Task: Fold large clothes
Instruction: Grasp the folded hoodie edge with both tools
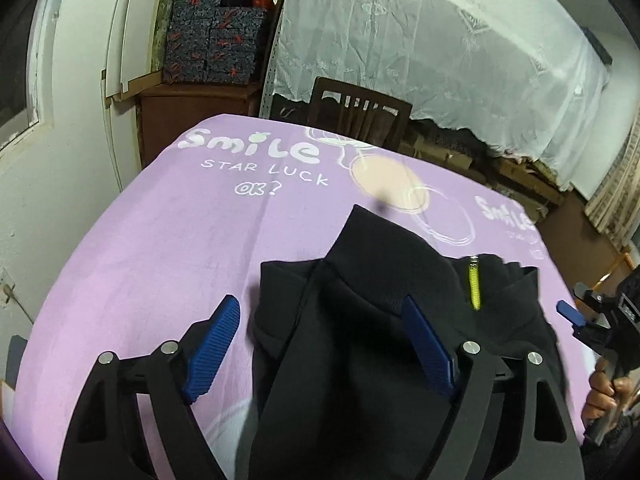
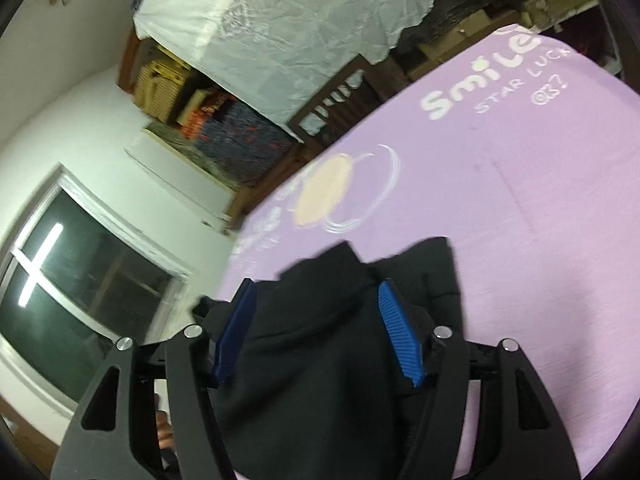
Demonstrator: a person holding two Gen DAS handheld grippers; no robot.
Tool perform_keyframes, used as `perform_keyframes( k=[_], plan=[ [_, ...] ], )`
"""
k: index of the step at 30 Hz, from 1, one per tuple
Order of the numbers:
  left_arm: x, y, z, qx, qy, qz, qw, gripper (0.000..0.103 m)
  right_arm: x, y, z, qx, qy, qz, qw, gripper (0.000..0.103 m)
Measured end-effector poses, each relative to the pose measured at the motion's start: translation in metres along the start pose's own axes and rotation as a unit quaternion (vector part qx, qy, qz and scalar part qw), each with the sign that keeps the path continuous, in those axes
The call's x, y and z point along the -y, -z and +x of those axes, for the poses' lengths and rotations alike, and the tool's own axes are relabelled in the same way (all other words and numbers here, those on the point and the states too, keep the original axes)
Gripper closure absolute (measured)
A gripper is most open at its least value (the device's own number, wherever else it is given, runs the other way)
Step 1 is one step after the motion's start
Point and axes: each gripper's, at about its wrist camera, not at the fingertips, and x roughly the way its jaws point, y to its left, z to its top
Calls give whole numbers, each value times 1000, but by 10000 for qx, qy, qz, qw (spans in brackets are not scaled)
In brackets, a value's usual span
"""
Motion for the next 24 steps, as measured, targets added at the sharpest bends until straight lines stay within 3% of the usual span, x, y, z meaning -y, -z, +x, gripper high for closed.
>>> perform_keyframes(
  k=[7, 12, 13, 15, 17, 18, 19, 21, 24],
  plan=[
    [11, 3, 48, -395, -424, 239, 9980, 18, 5, 0, 32, -269, 267, -157, 9992, 41],
    [6, 8, 59, -389, -531, 228, 9976, 24, 6, 2, 62, -542, 386, -258, 9974, 41],
    [4, 9, 59, -370, -531, 207, 9977, 28, 6, 5, 68, -615, 393, -296, 9969, 42],
    [3, 9, 52, -265, -518, 137, 9982, 47, 0, 12, 75, -675, 602, -543, 9944, 55],
    [1, 8, 44, -171, -580, -3, 9982, 70, -5, 15, 74, -566, 874, -727, 9919, 82],
    [0, 6, 40, -99, -586, -91, 9982, 74, -5, 15, 71, -513, 853, -702, 9926, 86],
    [-2, 5, 33, 25, -697, -178, 9974, 96, -5, 14, 64, -378, 808, -652, 9939, 91],
    [-6, 3, 25, 176, -964, -277, 9948, 101, -12, 11, 53, -171, 771, -664, 9947, 93],
    [-14, 6, 32, 28, -923, -431, 9948, 101, -36, 8, 32, 320, 872, -1079, 9898, 94]
  ],
)
